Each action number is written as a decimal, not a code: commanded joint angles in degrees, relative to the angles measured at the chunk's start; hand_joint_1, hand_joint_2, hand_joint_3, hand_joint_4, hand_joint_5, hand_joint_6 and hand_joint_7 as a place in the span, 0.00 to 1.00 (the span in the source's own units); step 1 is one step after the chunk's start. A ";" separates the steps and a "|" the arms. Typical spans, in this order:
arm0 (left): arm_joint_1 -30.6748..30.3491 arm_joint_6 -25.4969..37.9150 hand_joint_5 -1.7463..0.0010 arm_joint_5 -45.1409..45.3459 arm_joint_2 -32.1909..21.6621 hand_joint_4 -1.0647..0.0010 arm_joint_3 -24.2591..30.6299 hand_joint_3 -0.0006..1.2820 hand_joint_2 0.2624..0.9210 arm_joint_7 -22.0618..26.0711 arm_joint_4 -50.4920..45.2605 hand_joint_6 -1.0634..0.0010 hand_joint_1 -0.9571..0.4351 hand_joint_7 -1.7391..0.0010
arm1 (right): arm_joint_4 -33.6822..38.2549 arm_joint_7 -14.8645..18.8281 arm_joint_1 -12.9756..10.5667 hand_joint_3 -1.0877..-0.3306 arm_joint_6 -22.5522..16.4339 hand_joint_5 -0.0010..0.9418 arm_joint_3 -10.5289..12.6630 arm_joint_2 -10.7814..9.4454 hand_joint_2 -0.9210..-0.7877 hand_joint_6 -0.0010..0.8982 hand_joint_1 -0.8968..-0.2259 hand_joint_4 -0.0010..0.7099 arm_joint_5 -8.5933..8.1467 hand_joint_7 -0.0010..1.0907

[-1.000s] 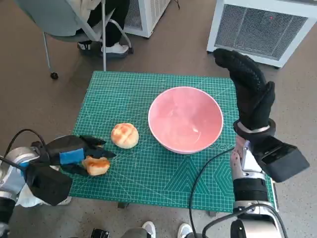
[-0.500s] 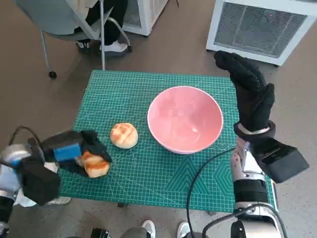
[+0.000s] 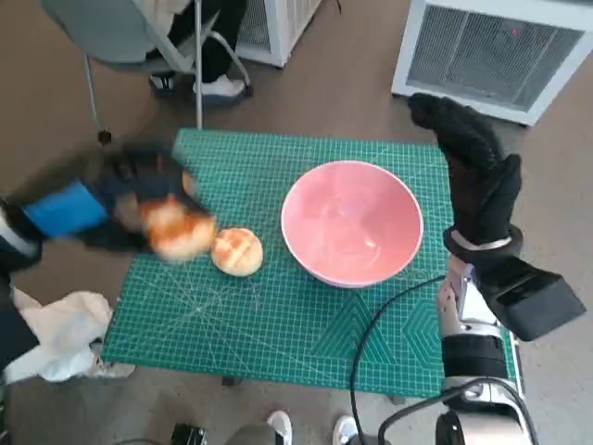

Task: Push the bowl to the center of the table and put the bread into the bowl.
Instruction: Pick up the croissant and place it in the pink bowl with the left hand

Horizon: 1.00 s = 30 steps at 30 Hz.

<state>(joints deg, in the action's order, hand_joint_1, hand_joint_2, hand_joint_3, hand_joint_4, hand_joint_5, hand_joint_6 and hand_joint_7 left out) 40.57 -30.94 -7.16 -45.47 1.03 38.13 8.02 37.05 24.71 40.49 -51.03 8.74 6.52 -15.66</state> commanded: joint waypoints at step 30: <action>26.86 -12.03 0.31 29.25 29.80 0.46 -23.13 0.07 1.00 -7.69 48.85 0.35 0.69 0.33 | -2.11 0.34 -3.05 0.50 0.74 0.00 0.71 1.46 0.00 0.21 0.40 0.54 -0.37 0.33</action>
<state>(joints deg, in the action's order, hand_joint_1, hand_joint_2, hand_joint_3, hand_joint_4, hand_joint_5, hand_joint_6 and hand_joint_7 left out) 65.06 -42.38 19.95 -16.75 -20.91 32.46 54.21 34.91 24.79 39.20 -50.22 9.05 7.26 -16.11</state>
